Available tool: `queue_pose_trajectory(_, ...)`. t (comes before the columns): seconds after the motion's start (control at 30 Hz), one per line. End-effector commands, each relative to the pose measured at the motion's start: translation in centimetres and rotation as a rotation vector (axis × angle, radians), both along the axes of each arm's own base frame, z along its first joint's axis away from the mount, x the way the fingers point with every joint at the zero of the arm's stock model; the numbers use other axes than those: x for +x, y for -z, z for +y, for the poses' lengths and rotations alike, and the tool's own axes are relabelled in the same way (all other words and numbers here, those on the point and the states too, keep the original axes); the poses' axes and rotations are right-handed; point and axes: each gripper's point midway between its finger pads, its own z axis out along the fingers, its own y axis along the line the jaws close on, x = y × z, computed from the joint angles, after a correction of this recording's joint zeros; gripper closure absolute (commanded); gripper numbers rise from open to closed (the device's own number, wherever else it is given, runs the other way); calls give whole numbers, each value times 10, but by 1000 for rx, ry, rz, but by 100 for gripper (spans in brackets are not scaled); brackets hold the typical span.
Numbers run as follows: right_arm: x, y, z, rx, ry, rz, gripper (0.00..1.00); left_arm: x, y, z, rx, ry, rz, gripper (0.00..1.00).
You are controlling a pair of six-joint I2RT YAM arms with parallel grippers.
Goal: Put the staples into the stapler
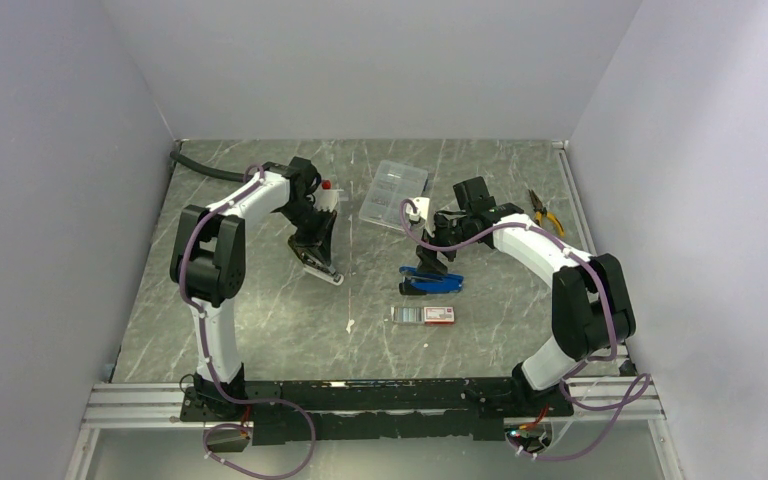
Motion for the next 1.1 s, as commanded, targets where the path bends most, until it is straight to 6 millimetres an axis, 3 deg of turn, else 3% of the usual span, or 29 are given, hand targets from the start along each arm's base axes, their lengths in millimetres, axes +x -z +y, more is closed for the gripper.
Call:
queue_pose_trajectory(0.0,-2,0,1,7,-21,-6,18,5,-16,-1,-2,-2,-60,97)
queue_pose_trajectory(1.07,-1,2,0,-1,-22,-3,18,2,-6,1,9,-6,-37,97)
